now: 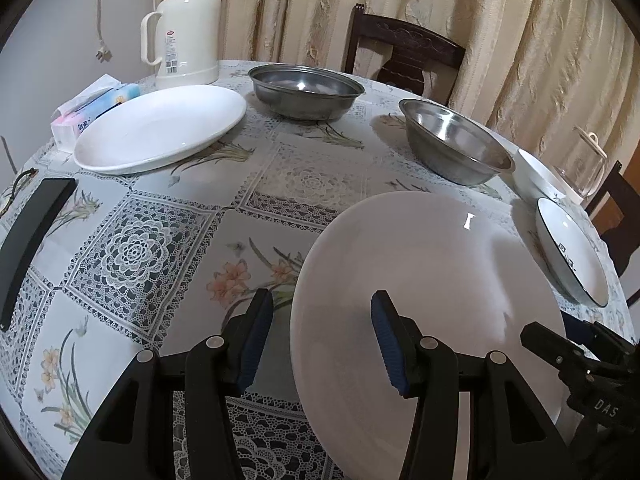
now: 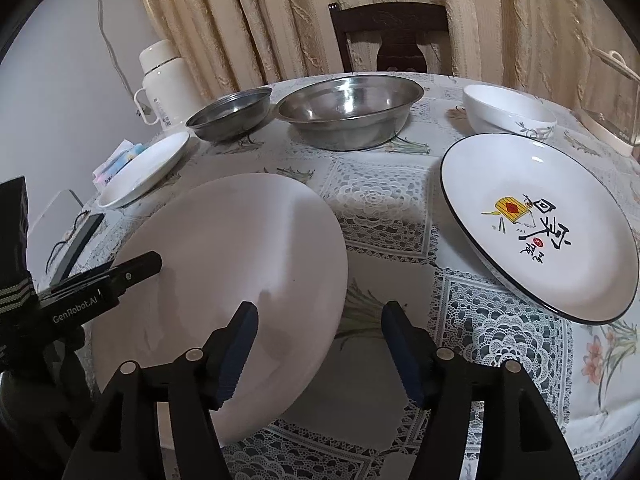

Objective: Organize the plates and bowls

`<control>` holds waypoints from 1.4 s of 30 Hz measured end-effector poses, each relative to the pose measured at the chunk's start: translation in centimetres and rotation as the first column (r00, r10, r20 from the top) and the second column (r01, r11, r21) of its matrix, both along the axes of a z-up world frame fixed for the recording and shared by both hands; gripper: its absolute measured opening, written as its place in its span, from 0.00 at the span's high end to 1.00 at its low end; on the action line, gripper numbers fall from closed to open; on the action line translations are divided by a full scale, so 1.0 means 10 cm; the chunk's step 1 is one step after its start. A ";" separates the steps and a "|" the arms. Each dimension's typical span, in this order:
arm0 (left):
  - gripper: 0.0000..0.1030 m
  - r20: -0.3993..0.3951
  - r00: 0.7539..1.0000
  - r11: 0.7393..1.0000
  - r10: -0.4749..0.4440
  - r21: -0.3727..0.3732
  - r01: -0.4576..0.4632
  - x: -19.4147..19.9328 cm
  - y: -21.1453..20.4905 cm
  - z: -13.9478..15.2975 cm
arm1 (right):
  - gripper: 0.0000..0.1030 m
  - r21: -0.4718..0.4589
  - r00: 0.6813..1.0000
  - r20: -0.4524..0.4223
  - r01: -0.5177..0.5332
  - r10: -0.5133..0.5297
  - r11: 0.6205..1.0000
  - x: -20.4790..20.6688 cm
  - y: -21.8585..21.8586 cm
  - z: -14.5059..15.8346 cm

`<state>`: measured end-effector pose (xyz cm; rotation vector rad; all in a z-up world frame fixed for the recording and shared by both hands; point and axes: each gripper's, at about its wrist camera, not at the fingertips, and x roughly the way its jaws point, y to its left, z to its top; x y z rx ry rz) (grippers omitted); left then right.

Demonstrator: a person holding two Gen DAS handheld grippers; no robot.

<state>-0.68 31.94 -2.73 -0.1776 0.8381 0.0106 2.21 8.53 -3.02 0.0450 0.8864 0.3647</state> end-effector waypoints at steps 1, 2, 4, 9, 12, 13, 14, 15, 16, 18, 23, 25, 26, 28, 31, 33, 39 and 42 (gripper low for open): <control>0.48 0.000 1.000 1.000 -0.001 0.001 0.001 0.00 0.00 0.00 | 0.32 -0.009 1.000 0.001 -0.003 0.003 1.000 0.00 0.02 0.00; 0.48 -0.001 1.000 1.000 -0.003 0.003 0.003 0.00 0.00 0.00 | 0.32 -0.017 1.000 0.001 -0.004 0.004 1.000 0.00 0.03 0.00; 0.46 -0.002 1.000 1.000 -0.008 0.004 0.008 0.00 -0.01 0.00 | 0.31 -0.025 1.000 0.001 -0.007 0.007 1.000 -0.01 0.04 -0.01; 0.40 -0.002 1.000 1.000 -0.024 -0.005 0.024 0.01 -0.02 -0.01 | 0.25 -0.005 1.000 -0.005 -0.019 0.019 1.000 -0.01 0.03 -0.01; 0.37 0.001 0.999 0.999 -0.033 -0.021 0.033 0.01 -0.02 -0.01 | 0.20 0.012 0.999 -0.011 -0.036 0.036 0.999 0.01 0.04 -0.02; 0.36 0.002 0.999 0.999 -0.035 -0.025 0.035 0.01 -0.02 -0.01 | 0.19 0.021 0.999 -0.013 -0.039 0.039 0.999 0.01 0.04 -0.02; 0.35 0.002 0.999 0.999 -0.036 -0.027 0.036 0.02 -0.02 -0.01 | 0.17 0.030 0.999 -0.016 -0.042 0.042 0.999 0.01 0.03 -0.02; 0.33 0.002 0.999 0.999 -0.041 -0.030 0.041 0.02 -0.02 -0.01 | 0.17 0.042 0.999 -0.020 -0.045 0.046 0.998 0.02 0.02 -0.02; 0.30 0.003 0.999 0.998 -0.048 -0.034 0.048 0.02 -0.03 -0.01 | 0.16 0.048 0.999 -0.023 -0.048 0.049 0.998 0.02 0.02 -0.02; 0.26 0.003 0.998 0.997 -0.063 -0.045 0.063 0.02 -0.04 -0.01 | 0.16 0.058 0.998 -0.027 -0.054 0.056 0.997 0.02 0.01 -0.01; 0.20 0.009 0.997 0.994 -0.081 -0.072 0.082 0.03 -0.03 -0.01 | 0.15 0.069 0.997 -0.032 -0.065 0.068 0.995 0.02 0.00 -0.01; 0.18 0.009 0.996 0.993 -0.088 -0.073 0.088 0.03 -0.04 -0.01 | 0.14 0.063 0.997 -0.032 -0.068 0.070 0.996 0.02 0.01 -0.01; 0.17 0.007 0.996 0.993 -0.093 -0.070 0.093 0.03 -0.05 -0.02 | 0.14 0.064 0.997 -0.032 -0.068 0.070 0.996 0.02 0.01 -0.01; 0.16 0.003 0.995 0.994 -0.095 -0.058 0.095 0.04 -0.07 -0.02 | 0.14 0.072 0.997 -0.032 -0.068 0.070 0.995 0.02 0.00 -0.01; 0.16 -0.002 0.995 0.994 -0.098 -0.041 0.098 0.05 -0.10 -0.02 | 0.14 0.072 0.997 -0.032 -0.069 0.071 0.995 0.02 -0.01 -0.01; 0.16 -0.001 0.995 0.994 -0.098 -0.044 0.098 0.05 -0.10 -0.02 | 0.14 0.066 0.997 -0.031 -0.069 0.071 0.995 0.02 0.00 -0.01; 0.16 0.007 0.995 0.993 -0.097 -0.061 0.097 0.04 -0.07 -0.01 | 0.14 0.085 0.997 -0.028 -0.066 0.068 0.994 0.02 -0.02 0.00; 0.16 0.010 0.995 0.993 -0.095 -0.064 0.096 0.02 -0.06 -0.01 | 0.14 0.100 0.997 -0.027 -0.064 0.067 0.993 0.01 -0.05 0.00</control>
